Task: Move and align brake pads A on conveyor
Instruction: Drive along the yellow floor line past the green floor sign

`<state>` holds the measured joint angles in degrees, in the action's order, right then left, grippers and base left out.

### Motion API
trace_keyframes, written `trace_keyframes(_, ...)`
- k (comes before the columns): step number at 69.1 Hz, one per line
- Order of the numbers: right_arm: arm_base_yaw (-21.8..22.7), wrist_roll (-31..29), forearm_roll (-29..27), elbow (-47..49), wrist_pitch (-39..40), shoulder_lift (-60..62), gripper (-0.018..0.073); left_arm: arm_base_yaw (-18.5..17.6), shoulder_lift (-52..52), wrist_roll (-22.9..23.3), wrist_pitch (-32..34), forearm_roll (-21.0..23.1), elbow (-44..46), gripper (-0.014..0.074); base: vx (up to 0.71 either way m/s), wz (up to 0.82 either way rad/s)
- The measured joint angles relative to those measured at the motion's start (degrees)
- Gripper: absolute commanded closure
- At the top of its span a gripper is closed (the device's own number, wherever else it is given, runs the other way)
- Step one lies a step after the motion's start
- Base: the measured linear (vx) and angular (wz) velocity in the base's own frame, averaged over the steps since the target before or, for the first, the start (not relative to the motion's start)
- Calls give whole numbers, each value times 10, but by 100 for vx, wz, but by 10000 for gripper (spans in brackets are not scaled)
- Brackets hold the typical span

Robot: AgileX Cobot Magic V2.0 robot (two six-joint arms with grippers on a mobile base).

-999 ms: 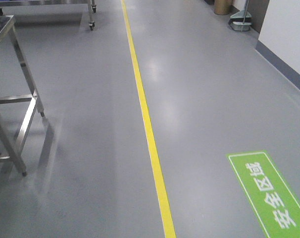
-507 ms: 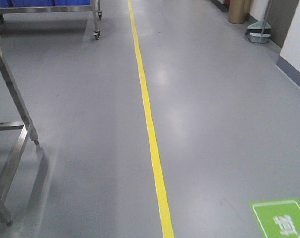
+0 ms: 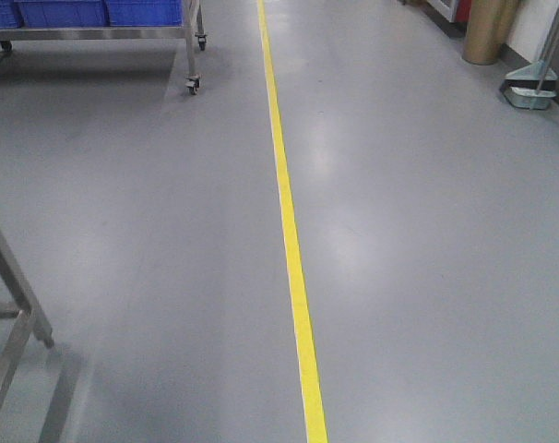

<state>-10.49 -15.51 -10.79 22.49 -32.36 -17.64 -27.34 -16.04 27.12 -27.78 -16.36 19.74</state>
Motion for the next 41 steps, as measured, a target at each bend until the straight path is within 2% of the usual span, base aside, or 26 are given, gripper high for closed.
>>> trace_keyframes(41, 0, 0, 0, 0, 0, 0, 567, 0, 0, 0, 2, 0, 0, 603, 66, 7)
